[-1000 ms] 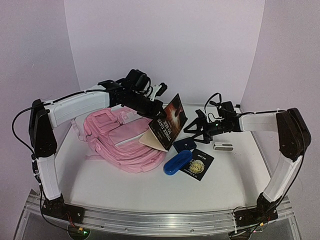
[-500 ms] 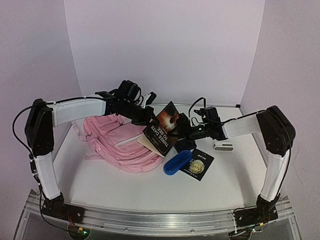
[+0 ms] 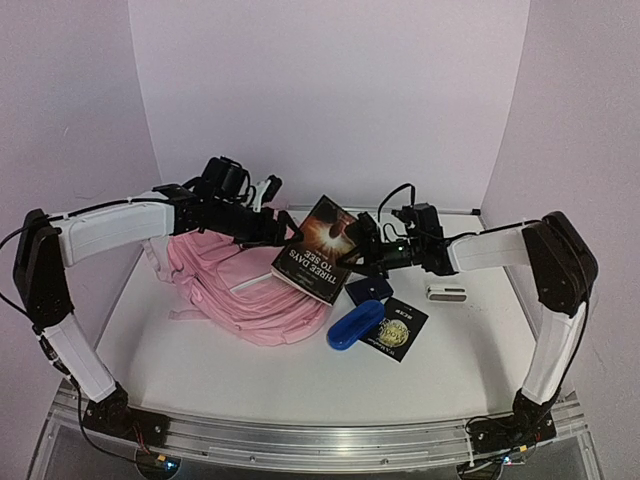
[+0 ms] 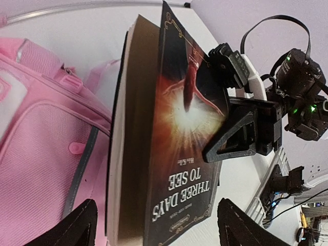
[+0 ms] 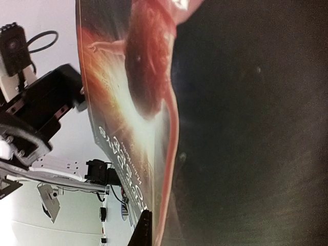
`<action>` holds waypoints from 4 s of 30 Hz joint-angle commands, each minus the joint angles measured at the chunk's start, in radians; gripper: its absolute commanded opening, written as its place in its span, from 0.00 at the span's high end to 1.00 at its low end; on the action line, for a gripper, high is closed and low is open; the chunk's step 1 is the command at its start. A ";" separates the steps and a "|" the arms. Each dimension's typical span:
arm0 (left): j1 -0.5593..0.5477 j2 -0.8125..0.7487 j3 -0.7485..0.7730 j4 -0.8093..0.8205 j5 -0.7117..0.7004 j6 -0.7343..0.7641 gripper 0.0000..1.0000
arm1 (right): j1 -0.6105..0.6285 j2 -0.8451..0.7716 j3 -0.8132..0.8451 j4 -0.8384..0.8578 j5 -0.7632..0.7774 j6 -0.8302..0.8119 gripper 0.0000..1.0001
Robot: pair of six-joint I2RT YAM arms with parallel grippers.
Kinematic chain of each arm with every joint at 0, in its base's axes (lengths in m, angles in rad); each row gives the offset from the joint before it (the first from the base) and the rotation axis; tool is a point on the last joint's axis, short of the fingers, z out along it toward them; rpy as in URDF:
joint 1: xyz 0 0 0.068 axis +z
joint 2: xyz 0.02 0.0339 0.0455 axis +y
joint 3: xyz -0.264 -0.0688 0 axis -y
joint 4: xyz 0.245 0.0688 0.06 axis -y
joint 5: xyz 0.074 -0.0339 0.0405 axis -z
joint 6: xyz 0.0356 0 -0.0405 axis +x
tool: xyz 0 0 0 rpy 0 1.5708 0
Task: Pack the student bag
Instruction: Pick up the book from the center of the board, then place the book in the student bag.
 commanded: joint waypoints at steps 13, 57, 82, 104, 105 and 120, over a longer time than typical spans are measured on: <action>0.003 -0.248 -0.099 -0.102 0.135 0.167 0.00 | 0.082 -0.350 0.030 -0.392 -0.051 -0.412 1.00; -0.218 0.022 0.059 -0.411 -0.689 0.468 0.38 | -0.077 -0.425 -0.115 -0.394 0.012 -0.311 1.00; -0.178 0.044 0.099 -0.438 -0.820 0.556 0.32 | -0.082 -0.411 -0.127 -0.390 0.002 -0.309 1.00; -0.154 0.173 0.081 -0.406 -0.639 0.601 0.12 | -0.083 -0.424 -0.137 -0.387 0.003 -0.311 1.00; -0.158 0.173 0.080 -0.406 -0.634 0.603 0.12 | -0.083 -0.424 -0.138 -0.387 0.003 -0.311 1.00; -0.199 0.121 0.121 -0.404 -0.594 0.580 0.07 | -0.082 -0.417 -0.139 -0.387 -0.003 -0.316 1.00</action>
